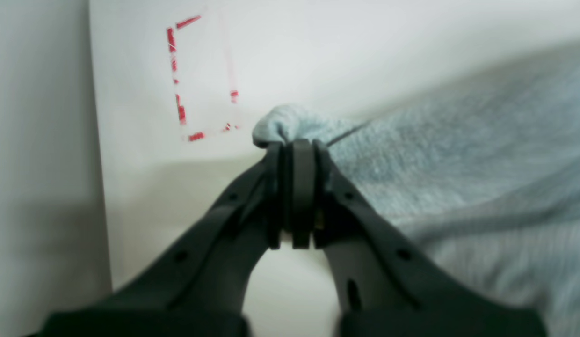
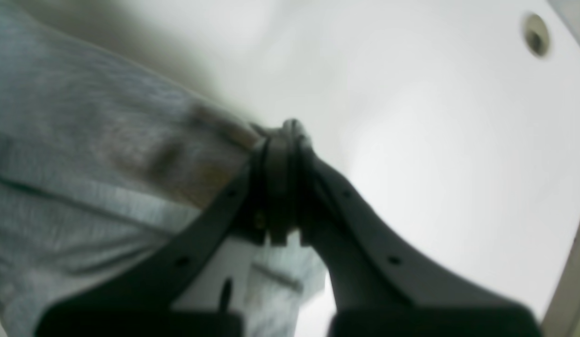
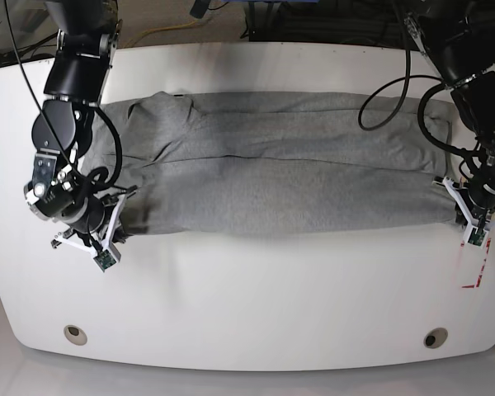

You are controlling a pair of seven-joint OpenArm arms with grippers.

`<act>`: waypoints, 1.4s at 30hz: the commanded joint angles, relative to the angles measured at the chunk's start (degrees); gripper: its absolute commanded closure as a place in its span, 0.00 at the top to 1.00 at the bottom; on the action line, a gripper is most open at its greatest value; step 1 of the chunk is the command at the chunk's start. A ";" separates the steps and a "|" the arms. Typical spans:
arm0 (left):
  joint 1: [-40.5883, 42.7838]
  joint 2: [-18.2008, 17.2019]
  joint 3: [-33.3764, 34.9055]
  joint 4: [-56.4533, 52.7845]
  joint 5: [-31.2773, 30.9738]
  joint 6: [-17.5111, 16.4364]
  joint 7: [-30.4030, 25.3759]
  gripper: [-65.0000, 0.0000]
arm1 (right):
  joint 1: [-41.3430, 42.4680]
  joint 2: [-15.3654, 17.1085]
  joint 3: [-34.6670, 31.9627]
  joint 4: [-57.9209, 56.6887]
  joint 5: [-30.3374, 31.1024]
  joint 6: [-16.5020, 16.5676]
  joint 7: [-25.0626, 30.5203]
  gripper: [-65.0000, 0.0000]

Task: Fold the T-shirt properly
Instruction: 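Lay the folded hem down onto the shirt with both grippers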

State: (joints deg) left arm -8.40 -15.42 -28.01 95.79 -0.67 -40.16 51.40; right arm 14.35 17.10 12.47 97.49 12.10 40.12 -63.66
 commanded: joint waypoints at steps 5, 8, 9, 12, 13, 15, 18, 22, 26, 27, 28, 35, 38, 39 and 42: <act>4.32 -0.89 -0.43 5.71 0.10 0.16 -0.72 0.00 | -7.01 0.61 1.99 9.45 -0.10 -0.12 -1.44 0.00; 7.66 -0.89 -0.43 7.29 0.10 0.16 -0.72 0.00 | -11.14 -0.53 3.49 11.12 -0.10 -0.12 -1.44 0.00; 8.80 -0.89 -0.43 7.46 0.10 0.16 -0.72 0.00 | -12.55 -1.23 4.45 11.30 -0.10 -0.12 -1.44 0.00; 11.00 -0.89 -0.43 7.29 0.10 0.16 -0.72 0.00 | -15.71 -2.73 7.09 11.65 -0.10 -0.12 -1.44 0.00; 12.05 -0.89 -0.52 7.29 0.10 0.16 -0.72 0.00 | -17.03 -3.34 7.88 11.65 -0.10 -0.12 -1.44 0.00; 13.55 -0.98 -0.52 7.20 0.10 0.16 -0.72 0.00 | -18.79 -3.96 8.85 11.39 -0.10 -0.12 -1.35 0.00; 15.22 -1.15 -0.52 7.03 0.18 0.16 -0.72 0.00 | -20.55 -4.22 9.29 11.03 -0.10 -0.12 -1.35 0.00; 17.06 -1.33 1.42 6.23 0.36 0.16 -0.72 0.01 | -22.57 -4.31 9.20 11.03 -0.10 -0.12 -1.35 0.19; 17.24 -2.65 4.05 3.68 0.45 0.16 -0.72 0.33 | -23.45 -4.31 9.82 11.47 -0.10 -0.12 -1.35 0.50; 17.15 -2.82 4.14 3.33 0.45 0.16 -0.72 0.41 | -23.45 -4.31 10.43 11.65 -0.10 -0.12 -1.53 0.54; 17.06 -2.82 4.23 3.07 0.45 0.16 -0.72 0.53 | -23.36 -4.40 11.22 12.18 -0.01 -0.12 -1.70 0.57; 16.89 -2.82 3.97 7.73 -0.08 0.16 -0.72 0.85 | -20.55 -5.28 16.67 12.79 8.43 -0.12 -3.55 0.62; 16.80 -2.65 4.05 9.75 -2.37 0.16 -0.72 0.85 | -17.47 -5.28 16.67 8.57 10.98 -0.12 -4.34 0.62; 16.71 -2.65 4.14 9.84 -3.51 0.16 -0.72 0.85 | -16.15 -5.28 16.59 6.55 11.59 -0.12 -4.43 0.62; 16.10 -2.47 4.49 9.31 -5.44 0.16 -0.72 0.85 | -12.11 -5.72 16.50 0.31 11.68 -0.12 -4.43 0.62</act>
State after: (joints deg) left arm 8.58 -17.28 -23.29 104.60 -5.69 -40.34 51.20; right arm 0.30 10.94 28.77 99.11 23.46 40.10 -68.66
